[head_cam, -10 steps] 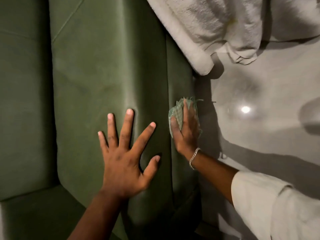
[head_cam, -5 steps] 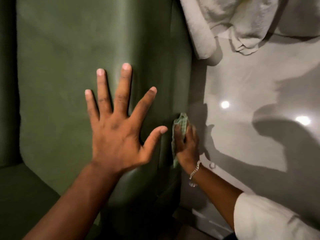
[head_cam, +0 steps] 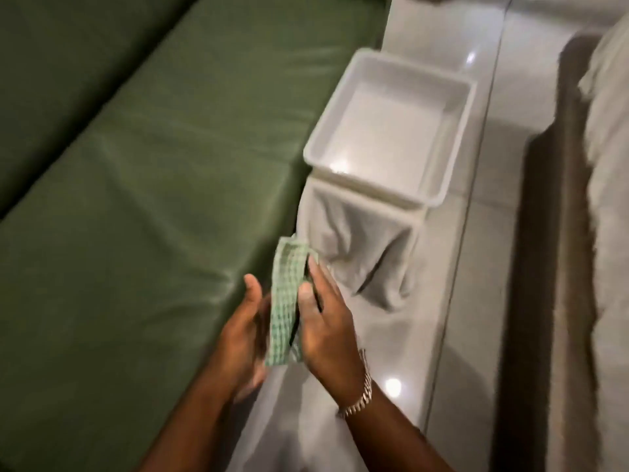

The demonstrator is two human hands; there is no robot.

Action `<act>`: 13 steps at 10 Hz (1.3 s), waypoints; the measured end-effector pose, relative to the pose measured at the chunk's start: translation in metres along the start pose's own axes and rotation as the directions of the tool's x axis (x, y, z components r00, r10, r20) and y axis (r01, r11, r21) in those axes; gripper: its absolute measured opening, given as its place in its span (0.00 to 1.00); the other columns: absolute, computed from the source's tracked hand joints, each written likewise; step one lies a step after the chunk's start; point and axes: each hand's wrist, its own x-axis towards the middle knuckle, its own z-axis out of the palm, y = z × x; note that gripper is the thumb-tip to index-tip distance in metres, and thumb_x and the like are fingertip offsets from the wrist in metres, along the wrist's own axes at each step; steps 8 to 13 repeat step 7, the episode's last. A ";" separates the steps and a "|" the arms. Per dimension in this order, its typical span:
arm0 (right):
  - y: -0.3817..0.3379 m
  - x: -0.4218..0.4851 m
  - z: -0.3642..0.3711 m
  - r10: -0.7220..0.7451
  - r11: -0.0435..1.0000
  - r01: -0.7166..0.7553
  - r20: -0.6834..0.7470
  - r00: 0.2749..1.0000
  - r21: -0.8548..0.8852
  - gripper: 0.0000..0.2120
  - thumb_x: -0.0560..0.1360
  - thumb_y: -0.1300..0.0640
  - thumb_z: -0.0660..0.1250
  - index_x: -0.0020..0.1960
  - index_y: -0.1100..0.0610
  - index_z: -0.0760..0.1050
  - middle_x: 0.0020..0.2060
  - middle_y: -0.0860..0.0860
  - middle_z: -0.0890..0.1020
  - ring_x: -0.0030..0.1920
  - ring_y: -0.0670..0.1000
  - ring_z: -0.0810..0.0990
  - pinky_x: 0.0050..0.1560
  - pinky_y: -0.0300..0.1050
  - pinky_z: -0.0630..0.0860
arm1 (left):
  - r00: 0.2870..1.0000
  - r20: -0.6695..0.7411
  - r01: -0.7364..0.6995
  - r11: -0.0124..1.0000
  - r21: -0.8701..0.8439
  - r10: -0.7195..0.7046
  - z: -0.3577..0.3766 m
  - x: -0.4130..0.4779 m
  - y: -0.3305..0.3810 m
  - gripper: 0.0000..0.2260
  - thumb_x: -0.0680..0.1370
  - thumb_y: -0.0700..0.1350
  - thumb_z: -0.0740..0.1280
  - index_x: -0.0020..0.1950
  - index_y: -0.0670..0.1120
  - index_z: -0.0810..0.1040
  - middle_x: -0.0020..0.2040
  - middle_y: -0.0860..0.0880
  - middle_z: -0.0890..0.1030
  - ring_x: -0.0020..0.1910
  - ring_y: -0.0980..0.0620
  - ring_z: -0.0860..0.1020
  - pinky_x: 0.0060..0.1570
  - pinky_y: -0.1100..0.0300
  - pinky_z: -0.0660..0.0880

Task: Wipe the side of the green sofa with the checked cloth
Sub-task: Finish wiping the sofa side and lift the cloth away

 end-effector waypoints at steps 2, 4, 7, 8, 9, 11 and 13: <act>-0.079 0.078 -0.095 -0.297 0.944 0.268 -0.144 0.944 -0.191 0.25 0.72 0.63 0.68 0.65 0.46 0.76 0.64 0.46 0.81 0.65 0.46 0.78 0.66 0.54 0.76 | 0.992 0.080 -0.099 0.994 -0.043 0.102 0.085 0.073 0.066 0.17 0.62 0.35 0.73 0.50 0.42 0.85 0.44 0.40 0.88 0.41 0.43 0.87 0.38 0.50 0.84; -0.100 0.224 -0.160 0.130 0.987 -0.130 0.010 0.991 0.089 0.22 0.67 0.55 0.79 0.57 0.45 0.76 0.48 0.52 0.88 0.46 0.53 0.88 0.41 0.45 0.84 | 0.994 0.036 -0.111 0.986 0.124 0.107 0.127 0.198 0.140 0.14 0.67 0.33 0.63 0.46 0.40 0.85 0.45 0.40 0.87 0.43 0.43 0.86 0.41 0.50 0.84; -0.069 0.301 -0.153 -0.025 0.780 -0.050 -0.112 0.993 -0.623 0.11 0.73 0.60 0.69 0.53 0.58 0.70 0.44 0.52 0.77 0.43 0.53 0.75 0.39 0.40 0.70 | 0.818 -0.325 -0.139 0.711 0.690 0.475 0.128 0.277 0.156 0.23 0.71 0.31 0.62 0.65 0.44 0.78 0.56 0.45 0.83 0.52 0.48 0.82 0.53 0.56 0.78; -0.069 0.301 -0.153 -0.025 0.780 -0.050 -0.112 0.993 -0.623 0.11 0.73 0.60 0.69 0.53 0.58 0.70 0.44 0.52 0.77 0.43 0.53 0.75 0.39 0.40 0.70 | 0.818 -0.325 -0.139 0.711 0.690 0.475 0.128 0.277 0.156 0.23 0.71 0.31 0.62 0.65 0.44 0.78 0.56 0.45 0.83 0.52 0.48 0.82 0.53 0.56 0.78; -0.069 0.301 -0.153 -0.025 0.780 -0.050 -0.112 0.993 -0.623 0.11 0.73 0.60 0.69 0.53 0.58 0.70 0.44 0.52 0.77 0.43 0.53 0.75 0.39 0.40 0.70 | 0.818 -0.325 -0.139 0.711 0.690 0.475 0.128 0.277 0.156 0.23 0.71 0.31 0.62 0.65 0.44 0.78 0.56 0.45 0.83 0.52 0.48 0.82 0.53 0.56 0.78; -0.069 0.301 -0.153 -0.025 0.780 -0.050 -0.112 0.993 -0.623 0.11 0.73 0.60 0.69 0.53 0.58 0.70 0.44 0.52 0.77 0.43 0.53 0.75 0.39 0.40 0.70 | 0.818 -0.325 -0.139 0.711 0.690 0.475 0.128 0.277 0.156 0.23 0.71 0.31 0.62 0.65 0.44 0.78 0.56 0.45 0.83 0.52 0.48 0.82 0.53 0.56 0.78; -0.069 0.301 -0.153 -0.025 0.780 -0.050 -0.112 0.993 -0.623 0.11 0.73 0.60 0.69 0.53 0.58 0.70 0.44 0.52 0.77 0.43 0.53 0.75 0.39 0.40 0.70 | 0.818 -0.325 -0.139 0.711 0.690 0.475 0.128 0.277 0.156 0.23 0.71 0.31 0.62 0.65 0.44 0.78 0.56 0.45 0.83 0.52 0.48 0.82 0.53 0.56 0.78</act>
